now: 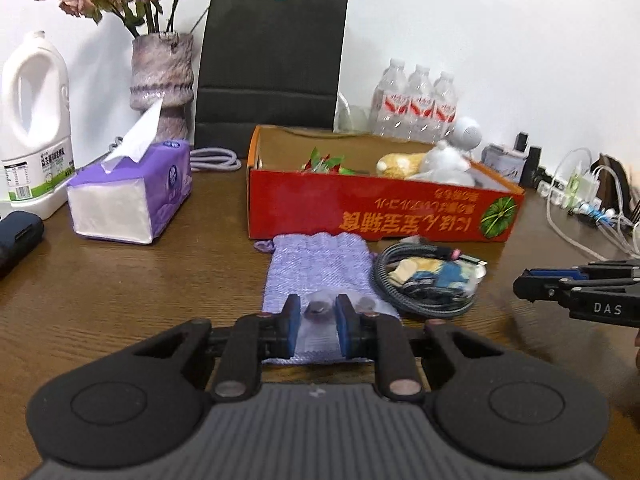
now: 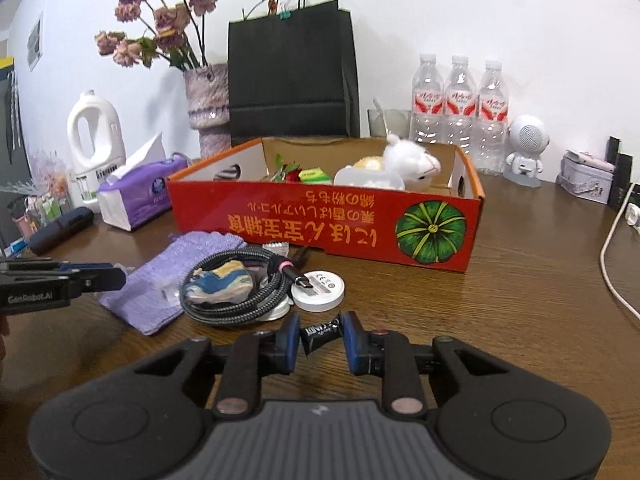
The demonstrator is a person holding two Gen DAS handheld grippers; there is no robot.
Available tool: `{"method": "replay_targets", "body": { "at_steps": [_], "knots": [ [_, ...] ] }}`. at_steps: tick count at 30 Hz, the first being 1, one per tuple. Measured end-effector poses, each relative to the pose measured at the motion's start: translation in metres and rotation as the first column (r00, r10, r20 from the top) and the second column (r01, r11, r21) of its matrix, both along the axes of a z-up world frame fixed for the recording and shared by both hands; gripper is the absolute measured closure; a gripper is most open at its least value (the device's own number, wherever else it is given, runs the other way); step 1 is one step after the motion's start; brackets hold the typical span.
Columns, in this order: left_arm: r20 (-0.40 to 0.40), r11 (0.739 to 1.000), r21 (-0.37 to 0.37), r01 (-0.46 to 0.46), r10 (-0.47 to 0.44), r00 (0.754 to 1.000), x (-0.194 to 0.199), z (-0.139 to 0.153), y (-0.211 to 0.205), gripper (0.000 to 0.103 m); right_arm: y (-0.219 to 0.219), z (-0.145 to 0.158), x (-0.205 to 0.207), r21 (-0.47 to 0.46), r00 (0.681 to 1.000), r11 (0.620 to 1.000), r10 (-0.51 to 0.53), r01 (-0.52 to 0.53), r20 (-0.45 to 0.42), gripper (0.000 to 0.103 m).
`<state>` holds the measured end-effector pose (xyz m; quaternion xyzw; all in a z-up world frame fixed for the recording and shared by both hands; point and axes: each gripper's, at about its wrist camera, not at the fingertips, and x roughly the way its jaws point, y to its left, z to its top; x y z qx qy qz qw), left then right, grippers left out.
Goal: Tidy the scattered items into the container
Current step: 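Move the left gripper to the lavender cloth and close on it, then carry the clear piece with the left gripper while the right carries a black item into the box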
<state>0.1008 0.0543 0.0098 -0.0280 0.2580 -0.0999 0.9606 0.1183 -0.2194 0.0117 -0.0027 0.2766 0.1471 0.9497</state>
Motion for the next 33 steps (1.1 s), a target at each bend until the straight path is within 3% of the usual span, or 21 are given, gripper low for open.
{"method": "replay_targets", "body": {
  "at_steps": [5,11,16,22,26,29,33],
  "knots": [
    [0.03,0.999,-0.035,0.025,-0.024,0.999,-0.02,0.01,-0.001,0.084,-0.001,0.008,-0.018,0.015,0.999,1.0,-0.01,0.009,0.039,0.081],
    [0.084,0.997,-0.047,0.055,-0.051,0.995,-0.018,0.03,-0.012,0.084,0.001,0.025,-0.02,0.038,0.996,0.999,-0.014,0.01,0.091,0.081],
    [0.133,0.995,-0.073,0.067,-0.056,0.99,0.011,0.056,-0.015,0.083,0.007,0.053,-0.004,0.072,0.984,0.997,-0.018,0.005,0.177,0.081],
    [0.177,0.995,-0.088,0.037,-0.021,0.984,0.072,0.082,-0.025,0.083,0.027,0.084,0.048,0.095,0.97,0.995,-0.033,0.01,0.242,0.081],
    [0.166,0.997,-0.073,0.003,0.009,0.986,0.109,0.073,-0.033,0.083,0.042,0.081,0.087,0.058,0.965,0.997,-0.06,0.047,0.257,0.081],
    [0.144,0.997,-0.071,-0.019,0.029,0.989,0.131,0.06,-0.035,0.083,0.046,0.069,0.114,0.084,0.973,0.996,-0.054,0.036,0.223,0.081],
    [0.085,0.997,-0.073,-0.024,0.03,0.996,0.153,0.04,-0.031,0.083,0.054,0.05,0.141,0.051,0.984,0.998,-0.031,0.023,0.174,0.081]
  ]
}}
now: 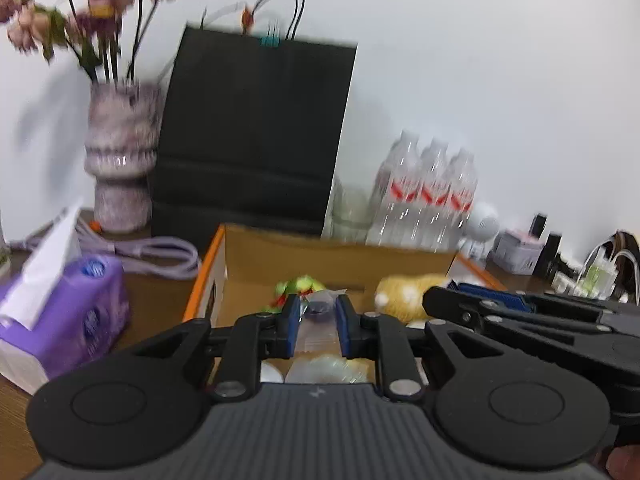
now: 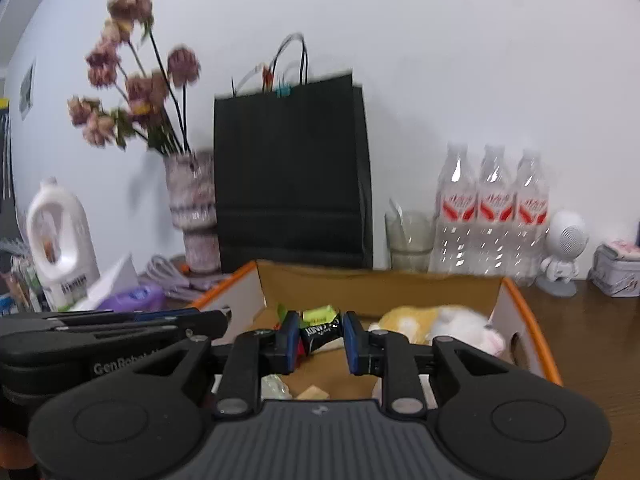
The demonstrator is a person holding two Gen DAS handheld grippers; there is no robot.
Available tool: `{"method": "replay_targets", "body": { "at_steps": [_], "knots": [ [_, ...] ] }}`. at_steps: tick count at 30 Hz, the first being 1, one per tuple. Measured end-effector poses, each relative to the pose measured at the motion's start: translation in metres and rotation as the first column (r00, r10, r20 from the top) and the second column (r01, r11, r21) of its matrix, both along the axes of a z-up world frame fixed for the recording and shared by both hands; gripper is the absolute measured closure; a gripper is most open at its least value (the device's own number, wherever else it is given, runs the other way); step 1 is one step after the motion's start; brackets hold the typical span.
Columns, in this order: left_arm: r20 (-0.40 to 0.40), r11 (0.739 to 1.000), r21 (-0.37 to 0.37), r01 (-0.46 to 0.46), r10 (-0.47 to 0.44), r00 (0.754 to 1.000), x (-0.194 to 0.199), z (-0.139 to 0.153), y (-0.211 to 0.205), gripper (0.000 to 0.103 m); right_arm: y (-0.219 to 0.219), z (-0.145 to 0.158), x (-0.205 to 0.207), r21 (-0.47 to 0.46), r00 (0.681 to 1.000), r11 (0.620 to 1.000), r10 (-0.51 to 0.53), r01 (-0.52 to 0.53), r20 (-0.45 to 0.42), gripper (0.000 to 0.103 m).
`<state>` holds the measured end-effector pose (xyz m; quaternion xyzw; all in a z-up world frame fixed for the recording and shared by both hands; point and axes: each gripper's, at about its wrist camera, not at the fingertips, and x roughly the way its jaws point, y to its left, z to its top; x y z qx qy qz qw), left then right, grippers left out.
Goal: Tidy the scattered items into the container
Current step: 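Carry the clear piece with the left gripper while the right carries a black item into the box, then grasp the lavender cloth edge with the left gripper while the right reaches the braided cable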
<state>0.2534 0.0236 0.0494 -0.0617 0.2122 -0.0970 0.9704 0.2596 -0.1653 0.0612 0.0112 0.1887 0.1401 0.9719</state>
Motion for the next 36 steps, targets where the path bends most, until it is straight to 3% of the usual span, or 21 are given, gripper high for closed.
{"method": "replay_targets", "body": {
  "at_steps": [3,5,6,7,9,11,12,13,26,33,36],
  "knots": [
    [-0.034,1.0,0.021,-0.012,0.013,0.999,0.01,-0.011,0.003,0.083,0.001,-0.012,0.013,-0.014,0.999,1.0,-0.001,0.0,-0.038,0.08],
    [-0.031,1.0,0.016,-0.016,0.017,0.999,0.013,-0.012,0.006,0.076,-0.001,-0.016,0.019,-0.012,0.999,1.0,-0.003,0.002,-0.054,0.073],
    [-0.024,1.0,0.015,-0.021,0.021,0.999,0.013,-0.012,0.008,0.051,-0.002,-0.017,0.02,-0.012,0.998,1.0,-0.004,0.003,-0.062,0.066],
    [-0.023,0.999,0.018,-0.042,0.043,0.999,0.013,-0.012,0.009,0.033,-0.004,-0.018,0.021,-0.009,0.997,1.0,-0.01,0.009,-0.072,0.046],
    [-0.033,0.996,0.022,-0.091,0.092,0.995,0.014,-0.01,0.013,0.019,-0.01,-0.017,0.02,-0.005,0.996,0.999,-0.049,0.048,-0.069,0.027],
    [-0.047,0.997,-0.034,-0.071,0.069,0.997,0.015,-0.008,0.022,0.012,-0.018,-0.014,0.019,0.011,0.995,0.997,-0.072,0.072,-0.062,0.003],
    [-0.05,0.996,-0.055,-0.065,0.062,0.997,0.015,-0.007,0.025,0.005,-0.022,-0.012,0.018,0.023,0.995,0.997,-0.077,0.078,-0.06,0.0],
    [-0.05,0.996,-0.063,-0.065,0.062,0.997,0.015,-0.006,0.026,0.0,-0.027,-0.009,0.018,0.037,0.995,0.996,-0.077,0.079,-0.06,0.0],
    [-0.026,0.996,-0.04,-0.077,0.076,0.997,0.001,0.009,0.019,0.0,-0.031,-0.002,0.006,0.005,0.992,0.995,-0.101,0.101,-0.071,0.0],
    [0.012,1.0,-0.005,-0.011,0.011,1.0,-0.048,0.014,0.024,0.0,-0.046,0.01,-0.055,-0.014,0.998,0.999,-0.049,0.049,-0.035,0.0],
    [-0.021,0.999,0.03,-0.015,0.015,1.0,-0.07,0.003,0.034,0.0,-0.057,0.003,-0.087,-0.037,0.998,0.999,-0.035,0.033,-0.047,0.0]
  ]
}}
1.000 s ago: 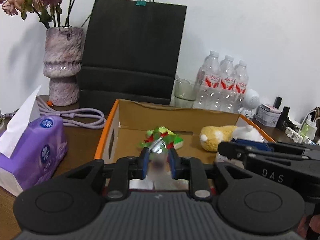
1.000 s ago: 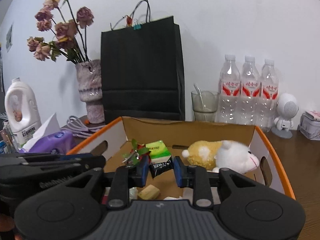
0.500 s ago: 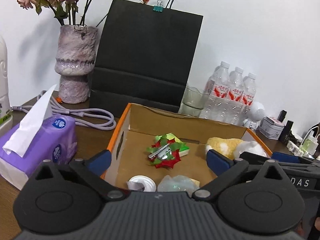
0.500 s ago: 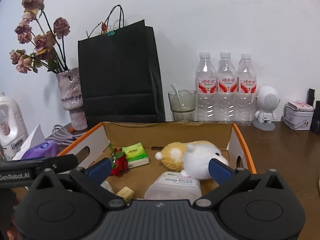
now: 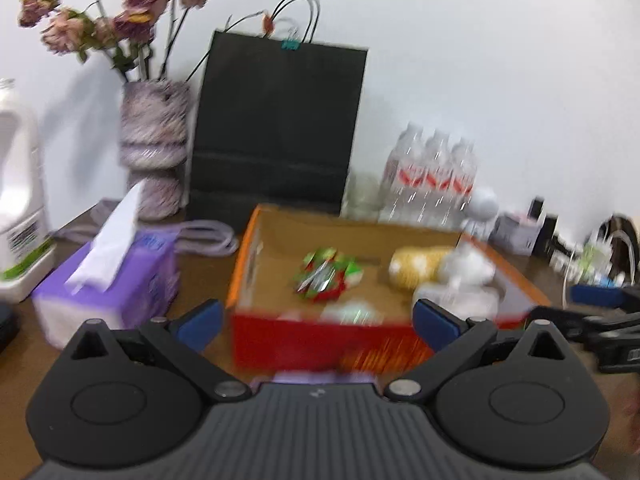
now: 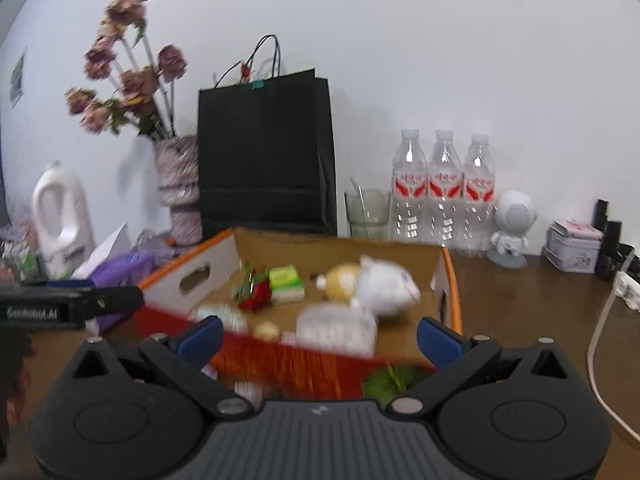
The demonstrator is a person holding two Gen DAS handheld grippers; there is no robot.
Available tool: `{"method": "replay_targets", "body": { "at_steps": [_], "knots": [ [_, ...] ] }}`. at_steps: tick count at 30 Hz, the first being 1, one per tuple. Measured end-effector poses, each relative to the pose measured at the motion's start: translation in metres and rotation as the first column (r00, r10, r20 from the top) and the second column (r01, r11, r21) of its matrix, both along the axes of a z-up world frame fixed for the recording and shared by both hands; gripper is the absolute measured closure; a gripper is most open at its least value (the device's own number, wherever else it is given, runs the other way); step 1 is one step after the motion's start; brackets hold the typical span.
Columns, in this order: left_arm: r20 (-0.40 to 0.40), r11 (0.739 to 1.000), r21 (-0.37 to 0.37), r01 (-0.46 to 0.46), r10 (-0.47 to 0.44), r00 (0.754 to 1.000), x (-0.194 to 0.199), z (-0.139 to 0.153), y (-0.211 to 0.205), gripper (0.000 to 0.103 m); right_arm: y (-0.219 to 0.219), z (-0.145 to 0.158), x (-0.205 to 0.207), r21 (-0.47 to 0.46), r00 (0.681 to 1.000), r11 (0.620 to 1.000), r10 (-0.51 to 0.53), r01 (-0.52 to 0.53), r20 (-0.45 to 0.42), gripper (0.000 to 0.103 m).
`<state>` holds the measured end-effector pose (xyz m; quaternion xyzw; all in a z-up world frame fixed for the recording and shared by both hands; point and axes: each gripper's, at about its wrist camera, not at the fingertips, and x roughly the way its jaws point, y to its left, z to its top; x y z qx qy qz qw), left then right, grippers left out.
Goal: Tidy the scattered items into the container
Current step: 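Grasp the lavender cloth edge with the left gripper while the right reaches the braided cable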
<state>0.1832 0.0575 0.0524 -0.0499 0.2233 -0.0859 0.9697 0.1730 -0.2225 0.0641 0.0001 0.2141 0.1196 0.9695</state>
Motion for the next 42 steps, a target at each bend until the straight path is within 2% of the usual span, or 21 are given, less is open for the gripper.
{"method": "replay_targets", "body": {
  "at_steps": [6,14,18,28,33,35,37,38,40,41,42],
  "knots": [
    [-0.079,0.999,0.044,-0.005,0.008,0.997,-0.038,-0.025,0.011,0.0,-0.009,-0.032,-0.038,-0.057,0.994,0.998,0.003,-0.009,-0.109,0.0],
    [-0.159,0.994,0.1,0.035,-0.019,0.987,-0.065,-0.052,0.002,0.0,-0.003,-0.064,-0.055,-0.071,0.975,0.997,0.021,-0.038,-0.22,0.0],
    [-0.153,0.995,0.091,0.029,-0.014,0.988,-0.071,-0.052,0.002,0.0,0.001,-0.068,-0.057,-0.076,0.972,0.996,0.029,-0.048,-0.235,0.0],
    [-0.217,0.997,0.081,0.005,0.013,0.976,-0.054,-0.057,0.001,0.0,0.024,-0.064,-0.049,-0.063,0.97,0.992,0.095,-0.112,-0.225,0.0],
    [-0.224,0.995,0.101,0.001,0.021,0.974,-0.043,-0.058,-0.003,0.002,0.046,-0.056,-0.032,-0.092,0.973,0.982,0.147,-0.166,-0.18,0.0],
    [-0.223,0.993,0.116,-0.001,0.027,0.974,-0.039,-0.058,-0.004,0.005,0.055,-0.054,-0.02,-0.112,0.971,0.976,0.166,-0.187,-0.173,0.0],
    [-0.213,0.989,0.148,-0.001,0.032,0.977,-0.038,-0.058,-0.007,0.024,0.063,-0.056,-0.009,-0.131,0.966,0.97,0.179,-0.204,-0.184,0.0],
    [-0.204,0.987,0.158,0.005,0.028,0.979,-0.038,-0.057,-0.008,0.03,0.066,-0.057,-0.005,-0.138,0.965,0.967,0.186,-0.213,-0.183,0.0],
    [-0.192,0.987,0.155,0.04,-0.009,0.981,-0.038,-0.056,-0.008,0.055,0.072,-0.058,0.003,-0.145,0.962,0.961,0.208,-0.234,-0.177,0.0],
    [-0.186,0.986,0.155,0.063,-0.033,0.982,-0.039,-0.056,-0.009,0.06,0.075,-0.06,0.007,-0.144,0.958,0.958,0.22,-0.248,-0.184,0.0],
    [-0.183,0.984,0.157,0.08,-0.05,0.982,-0.04,-0.056,-0.01,0.071,0.077,-0.061,0.01,-0.142,0.953,0.956,0.227,-0.258,-0.198,0.0]
  ]
}}
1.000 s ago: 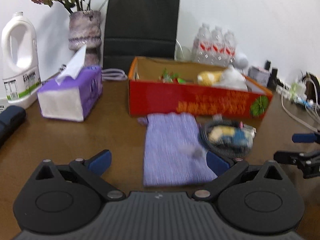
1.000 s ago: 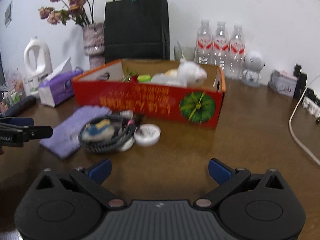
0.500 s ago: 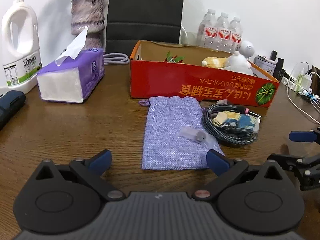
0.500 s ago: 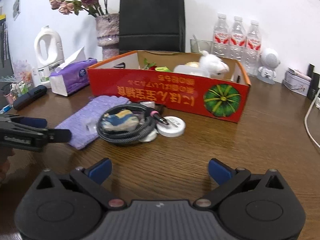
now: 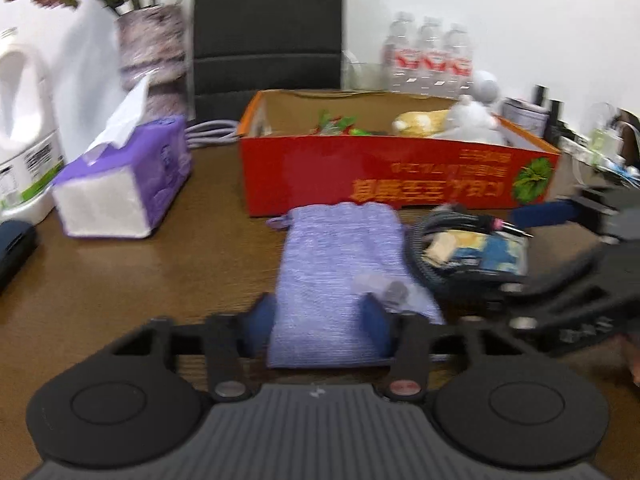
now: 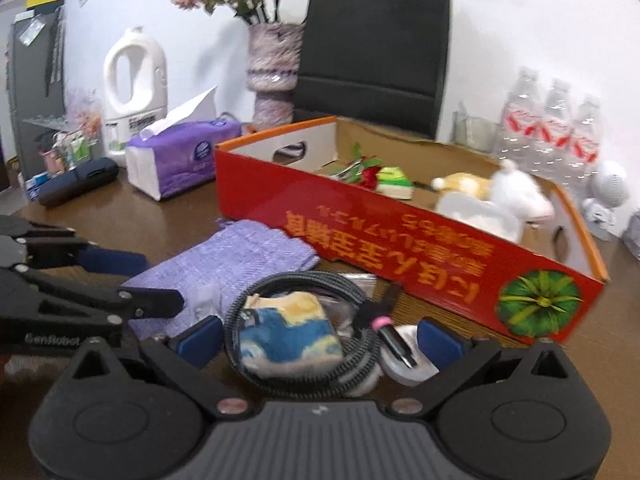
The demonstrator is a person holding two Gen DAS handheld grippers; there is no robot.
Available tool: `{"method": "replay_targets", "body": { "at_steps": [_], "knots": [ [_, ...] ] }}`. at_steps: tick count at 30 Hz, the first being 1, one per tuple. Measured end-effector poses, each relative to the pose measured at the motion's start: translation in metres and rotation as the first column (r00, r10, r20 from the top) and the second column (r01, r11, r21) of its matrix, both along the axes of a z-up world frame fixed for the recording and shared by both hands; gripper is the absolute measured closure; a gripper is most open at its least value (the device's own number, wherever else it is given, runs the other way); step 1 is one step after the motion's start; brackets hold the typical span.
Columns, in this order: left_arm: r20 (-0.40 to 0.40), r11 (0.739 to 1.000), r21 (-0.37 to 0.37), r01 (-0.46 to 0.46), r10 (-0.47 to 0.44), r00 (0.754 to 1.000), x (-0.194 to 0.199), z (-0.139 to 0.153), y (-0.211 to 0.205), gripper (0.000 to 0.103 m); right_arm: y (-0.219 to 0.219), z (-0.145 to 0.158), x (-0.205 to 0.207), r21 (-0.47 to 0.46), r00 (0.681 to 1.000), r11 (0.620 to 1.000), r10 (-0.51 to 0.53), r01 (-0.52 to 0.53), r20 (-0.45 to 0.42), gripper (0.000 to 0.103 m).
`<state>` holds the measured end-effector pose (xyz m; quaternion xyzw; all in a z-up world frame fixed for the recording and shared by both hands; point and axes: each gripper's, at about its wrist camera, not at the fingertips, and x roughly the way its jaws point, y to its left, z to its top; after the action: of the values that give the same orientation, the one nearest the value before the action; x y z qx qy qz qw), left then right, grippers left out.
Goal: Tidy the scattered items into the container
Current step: 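Grasp the lavender cloth edge with the left gripper while the right reaches the braided cable, then close the right gripper on the black braided cable while the left holds the cloth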
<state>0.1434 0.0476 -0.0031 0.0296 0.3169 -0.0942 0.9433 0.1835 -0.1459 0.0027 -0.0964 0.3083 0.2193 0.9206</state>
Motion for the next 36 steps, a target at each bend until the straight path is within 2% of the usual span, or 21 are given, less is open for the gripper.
{"method": "replay_targets", "body": {
  "at_steps": [1,4,9,15,16,17,18,19,24,25,26,28,29,30,32,33,34,36],
  "knots": [
    [0.001,1.0,-0.005,0.014,-0.014,1.0,-0.001,0.0,0.0,0.083,0.002,-0.002,0.004,-0.007,1.0,1.0,0.001,-0.001,-0.018,0.0],
    [0.0,0.999,-0.046,0.021,-0.021,1.0,-0.002,0.001,0.003,0.093,0.003,-0.004,0.003,-0.01,1.0,1.0,-0.006,0.006,-0.016,0.003],
    [0.047,0.995,-0.1,0.023,-0.019,0.999,-0.012,0.009,0.01,0.095,-0.007,0.004,-0.013,0.042,0.999,0.999,-0.021,0.02,0.028,0.007],
    [0.177,0.992,-0.117,0.041,-0.02,0.984,-0.033,0.043,0.013,0.095,-0.023,0.021,-0.038,0.121,0.995,0.992,-0.043,0.033,0.085,0.009],
    [0.195,0.992,-0.117,0.045,-0.022,0.981,-0.035,0.05,0.013,0.095,-0.026,0.025,-0.042,0.136,0.995,0.99,-0.043,0.031,0.092,0.025],
    [0.212,0.992,-0.119,0.05,-0.024,0.977,-0.037,0.056,0.013,0.095,-0.028,0.029,-0.045,0.158,0.995,0.987,-0.036,0.021,0.09,0.059],
    [0.228,0.991,-0.121,0.055,-0.026,0.973,-0.039,0.061,0.013,0.095,-0.032,0.032,-0.046,0.18,0.997,0.983,-0.035,0.022,0.074,0.072],
    [0.241,0.991,-0.121,0.06,-0.03,0.97,-0.041,0.066,0.012,0.095,-0.034,0.034,-0.047,0.192,0.997,0.981,-0.041,0.027,0.07,0.077],
    [0.271,0.992,-0.104,0.072,-0.042,0.962,-0.049,0.074,0.005,0.097,-0.043,0.03,-0.056,0.192,0.997,0.98,-0.062,0.051,0.054,0.075],
    [0.267,0.992,-0.101,0.071,-0.041,0.963,-0.05,0.073,0.004,0.097,-0.045,0.028,-0.058,0.193,0.997,0.98,-0.064,0.053,0.049,0.065],
    [0.259,0.993,-0.102,0.066,-0.038,0.965,-0.051,0.071,0.004,0.097,-0.047,0.027,-0.059,0.192,0.996,0.979,-0.07,0.06,0.046,0.037],
    [0.23,0.993,-0.11,0.046,-0.02,0.973,-0.05,0.063,0.007,0.097,-0.052,0.023,-0.062,0.18,0.991,0.978,-0.116,0.103,0.064,0.002],
    [0.204,0.993,-0.117,0.03,-0.006,0.979,-0.048,0.056,0.01,0.095,-0.054,0.022,-0.061,0.172,0.988,0.977,-0.137,0.123,0.071,0.001],
    [0.171,0.992,-0.125,0.008,0.014,0.985,-0.045,0.049,0.013,0.09,-0.055,0.022,-0.058,0.167,0.986,0.976,-0.152,0.139,0.067,0.001],
    [0.103,0.991,-0.13,-0.039,0.052,0.993,-0.039,0.035,0.018,0.065,-0.056,0.02,-0.049,0.17,0.986,0.974,-0.161,0.151,0.047,0.001],
    [0.074,0.99,-0.127,-0.063,0.073,0.995,-0.037,0.029,0.02,0.034,-0.053,0.019,-0.045,0.162,0.987,0.975,-0.16,0.152,0.036,0.001],
    [0.046,0.989,-0.121,-0.09,0.096,0.994,-0.035,0.023,0.021,0.016,-0.049,0.017,-0.04,0.147,0.988,0.978,-0.155,0.149,0.027,0.001],
    [0.016,0.988,-0.102,-0.117,0.119,0.993,-0.034,0.015,0.021,0.013,-0.038,0.011,-0.03,0.118,0.99,0.983,-0.141,0.138,0.013,0.001]
  ]
}}
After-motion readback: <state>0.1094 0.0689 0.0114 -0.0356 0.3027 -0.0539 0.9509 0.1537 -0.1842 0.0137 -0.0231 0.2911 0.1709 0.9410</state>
